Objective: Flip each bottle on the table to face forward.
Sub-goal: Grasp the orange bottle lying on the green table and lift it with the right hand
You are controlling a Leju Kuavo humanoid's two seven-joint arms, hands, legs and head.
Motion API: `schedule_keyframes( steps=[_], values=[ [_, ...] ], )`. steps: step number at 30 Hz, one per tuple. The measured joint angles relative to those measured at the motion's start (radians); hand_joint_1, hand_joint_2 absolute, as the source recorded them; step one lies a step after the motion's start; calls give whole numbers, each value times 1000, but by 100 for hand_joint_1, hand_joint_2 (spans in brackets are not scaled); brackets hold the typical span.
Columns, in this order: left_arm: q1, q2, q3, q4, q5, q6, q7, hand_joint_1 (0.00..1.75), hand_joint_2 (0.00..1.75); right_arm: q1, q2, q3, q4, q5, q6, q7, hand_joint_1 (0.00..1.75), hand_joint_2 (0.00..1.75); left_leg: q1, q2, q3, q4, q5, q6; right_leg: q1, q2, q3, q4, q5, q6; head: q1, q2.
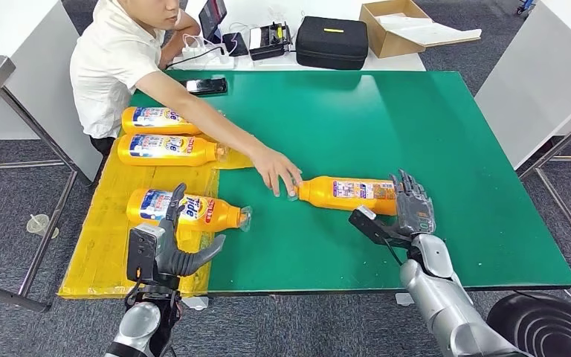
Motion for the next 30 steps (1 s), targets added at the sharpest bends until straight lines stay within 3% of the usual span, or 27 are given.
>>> schedule_keyframes(
  steps=[7,25,26,29,30],
  values=[
    [-6,-5,0,1,9,-9,2,0,175,-46,-8,37,44,-2,72,-9,0,175,0,0,0,0,0,0,0,0,0,0,0,0,0,0],
    [-27,-16,-1,18,20,-1,-3,0,175,-115,-8,81,132,-7,58,-12,0,175,0,0,0,0,0,0,0,0,0,0,0,0,0,0],
    [-28,-17,-1,20,20,-1,-3,0,175,-117,-7,83,137,-9,59,-12,34,175,0,0,0,0,0,0,0,0,0,0,0,0,0,0],
    [-35,-19,-3,26,20,0,-4,0,175,-126,-1,85,155,-27,83,-13,165,175,0,0,0,0,0,0,0,0,0,0,0,0,0,0],
    [-38,-19,-4,28,20,0,-5,0,175,-129,0,85,161,-34,99,-14,175,175,0,0,0,0,0,0,0,0,0,0,0,0,0,0]
  ],
)
